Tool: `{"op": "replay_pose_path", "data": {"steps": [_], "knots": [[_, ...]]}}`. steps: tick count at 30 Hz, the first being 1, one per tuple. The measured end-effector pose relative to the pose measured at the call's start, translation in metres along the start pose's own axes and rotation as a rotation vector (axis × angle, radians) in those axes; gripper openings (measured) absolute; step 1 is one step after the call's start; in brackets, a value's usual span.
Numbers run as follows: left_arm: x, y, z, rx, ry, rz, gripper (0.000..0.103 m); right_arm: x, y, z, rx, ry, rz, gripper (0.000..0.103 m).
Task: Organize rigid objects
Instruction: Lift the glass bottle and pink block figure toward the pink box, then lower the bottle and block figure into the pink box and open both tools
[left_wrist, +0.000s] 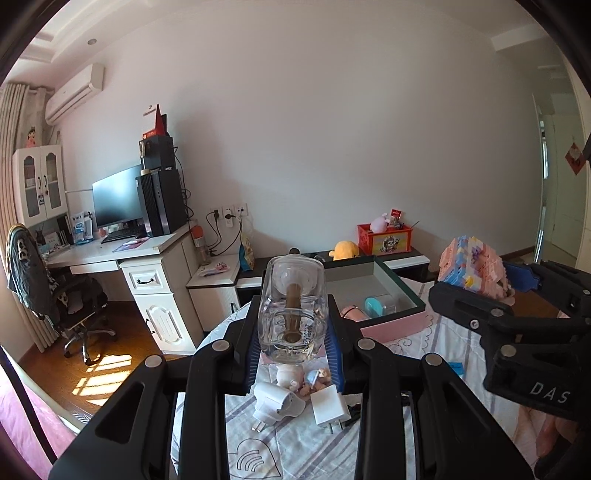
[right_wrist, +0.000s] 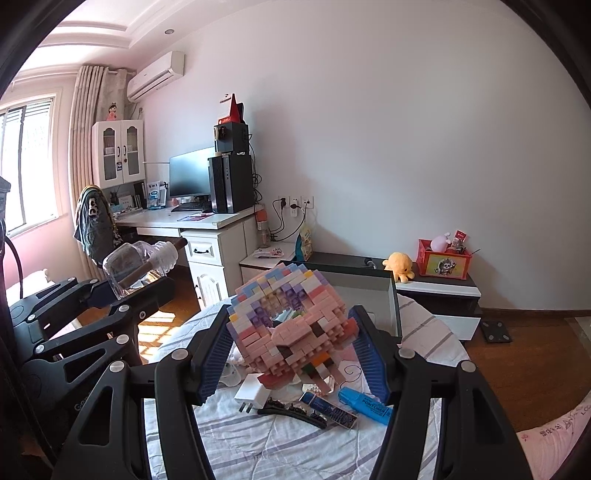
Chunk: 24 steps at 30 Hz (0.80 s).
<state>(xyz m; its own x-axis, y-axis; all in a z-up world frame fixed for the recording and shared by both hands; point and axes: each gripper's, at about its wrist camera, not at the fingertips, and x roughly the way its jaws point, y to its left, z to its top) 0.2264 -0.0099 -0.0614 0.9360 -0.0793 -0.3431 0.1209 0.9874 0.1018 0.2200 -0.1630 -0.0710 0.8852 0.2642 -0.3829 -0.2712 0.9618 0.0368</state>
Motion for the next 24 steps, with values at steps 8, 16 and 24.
{"op": "replay_pose_path", "data": {"steps": [8, 16, 24], "knots": [[0.12, 0.023, 0.014, -0.012, 0.159, -0.029, 0.03, 0.091, -0.039, 0.014, 0.02, 0.103, -0.024, 0.064], [0.229, 0.032, -0.008, -0.016, 0.348, -0.032, 0.03, 0.196, -0.081, -0.004, 0.064, 0.288, -0.043, 0.064], [0.281, 0.032, -0.026, -0.023, 0.448, -0.02, 0.03, 0.25, -0.088, -0.016, 0.049, 0.358, -0.043, 0.064]]}}
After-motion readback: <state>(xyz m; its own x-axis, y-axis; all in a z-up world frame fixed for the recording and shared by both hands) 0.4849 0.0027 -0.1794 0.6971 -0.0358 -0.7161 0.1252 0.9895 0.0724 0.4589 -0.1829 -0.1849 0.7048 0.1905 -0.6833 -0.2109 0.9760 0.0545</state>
